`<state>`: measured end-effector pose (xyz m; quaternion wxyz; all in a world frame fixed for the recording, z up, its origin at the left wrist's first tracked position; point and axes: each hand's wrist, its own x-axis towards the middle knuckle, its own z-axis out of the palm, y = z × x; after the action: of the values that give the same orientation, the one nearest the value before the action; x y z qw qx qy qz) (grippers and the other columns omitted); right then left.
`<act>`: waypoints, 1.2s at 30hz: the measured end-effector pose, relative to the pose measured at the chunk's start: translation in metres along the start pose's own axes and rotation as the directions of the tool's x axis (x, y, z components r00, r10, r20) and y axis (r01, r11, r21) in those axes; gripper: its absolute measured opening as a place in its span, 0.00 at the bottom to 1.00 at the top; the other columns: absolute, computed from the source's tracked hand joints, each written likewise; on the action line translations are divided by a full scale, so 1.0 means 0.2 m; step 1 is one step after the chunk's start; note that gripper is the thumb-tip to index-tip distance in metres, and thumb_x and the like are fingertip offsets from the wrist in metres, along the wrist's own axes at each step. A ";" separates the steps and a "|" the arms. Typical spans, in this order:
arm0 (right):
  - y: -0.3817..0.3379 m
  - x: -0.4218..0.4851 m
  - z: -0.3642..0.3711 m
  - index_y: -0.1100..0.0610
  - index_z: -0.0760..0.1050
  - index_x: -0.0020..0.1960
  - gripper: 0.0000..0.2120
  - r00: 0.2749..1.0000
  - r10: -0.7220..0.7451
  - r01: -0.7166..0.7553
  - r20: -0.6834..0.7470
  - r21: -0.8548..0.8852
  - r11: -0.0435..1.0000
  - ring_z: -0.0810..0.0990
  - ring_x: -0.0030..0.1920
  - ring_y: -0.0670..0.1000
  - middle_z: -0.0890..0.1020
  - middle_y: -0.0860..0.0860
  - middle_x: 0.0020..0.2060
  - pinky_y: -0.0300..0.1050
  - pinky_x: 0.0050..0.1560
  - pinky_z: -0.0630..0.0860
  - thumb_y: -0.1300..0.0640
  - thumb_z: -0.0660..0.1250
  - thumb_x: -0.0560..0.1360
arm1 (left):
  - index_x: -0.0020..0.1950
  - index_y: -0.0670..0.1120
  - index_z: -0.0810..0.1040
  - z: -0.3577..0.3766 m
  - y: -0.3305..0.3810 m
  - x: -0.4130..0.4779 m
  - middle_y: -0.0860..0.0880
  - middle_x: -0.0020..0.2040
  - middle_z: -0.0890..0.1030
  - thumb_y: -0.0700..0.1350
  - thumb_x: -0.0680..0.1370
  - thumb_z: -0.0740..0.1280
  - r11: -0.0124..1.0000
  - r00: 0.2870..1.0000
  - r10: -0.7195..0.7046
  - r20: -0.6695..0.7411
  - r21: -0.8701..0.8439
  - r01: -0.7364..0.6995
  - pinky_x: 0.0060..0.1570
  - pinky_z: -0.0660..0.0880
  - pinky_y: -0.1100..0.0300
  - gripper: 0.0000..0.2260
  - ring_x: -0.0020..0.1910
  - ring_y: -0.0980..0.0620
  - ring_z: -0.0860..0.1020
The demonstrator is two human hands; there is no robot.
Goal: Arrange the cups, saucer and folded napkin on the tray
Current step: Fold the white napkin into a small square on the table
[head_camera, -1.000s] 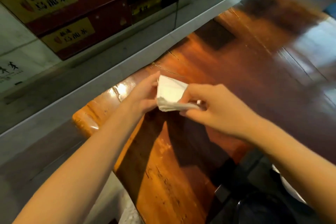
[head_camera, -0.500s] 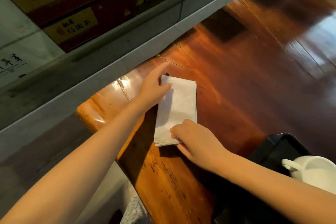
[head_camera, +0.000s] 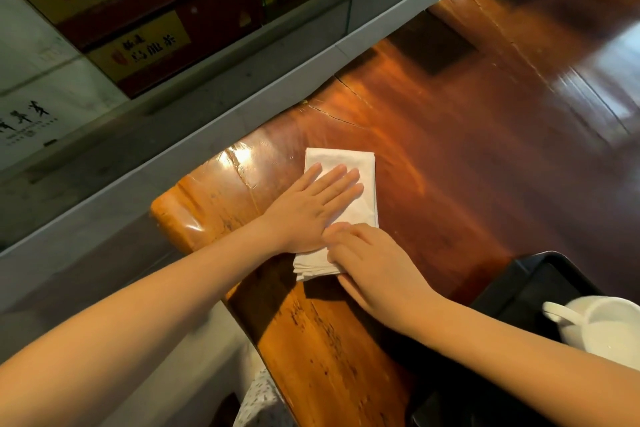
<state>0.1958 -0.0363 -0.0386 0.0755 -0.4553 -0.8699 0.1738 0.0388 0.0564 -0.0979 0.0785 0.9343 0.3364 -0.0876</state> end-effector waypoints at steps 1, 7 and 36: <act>0.01 -0.01 0.01 0.54 0.72 0.48 0.10 1.000 0.019 -0.019 0.005 -0.017 1.000 0.75 0.54 0.50 0.81 0.51 0.53 0.42 0.53 0.70 0.56 0.69 0.68 | 0.75 0.50 0.38 -0.01 0.00 0.00 0.50 0.77 0.38 0.64 0.74 0.31 1.000 1.000 0.001 0.009 -0.002 -0.001 0.72 0.34 0.49 0.33 0.76 0.48 0.36; 0.04 -0.09 0.01 0.56 0.76 0.51 0.20 0.971 0.112 -0.104 0.213 -0.050 0.993 0.80 0.54 0.54 0.81 0.54 0.56 0.46 0.53 0.78 0.45 0.74 0.66 | 0.75 0.50 0.45 -0.06 0.05 -0.14 0.52 0.76 0.44 0.63 0.76 0.37 0.923 0.973 -0.207 -0.098 -0.351 0.161 0.73 0.35 0.56 0.30 0.76 0.53 0.40; 0.14 -0.07 -0.06 0.55 0.75 0.46 0.03 0.586 0.705 -0.783 0.400 0.502 0.366 0.81 0.33 0.49 0.83 0.55 0.37 0.37 0.36 0.80 0.58 0.63 0.77 | 0.70 0.45 0.65 0.14 0.54 -0.35 0.43 0.72 0.69 0.48 0.77 0.60 0.884 0.904 -0.340 -0.258 -0.415 0.214 0.75 0.47 0.44 0.22 0.74 0.47 0.59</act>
<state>0.2298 -0.0303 -0.0376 0.0862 -0.7323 -0.4576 0.4968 0.0525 -0.0754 -0.0998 0.1868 0.8445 0.4867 0.1225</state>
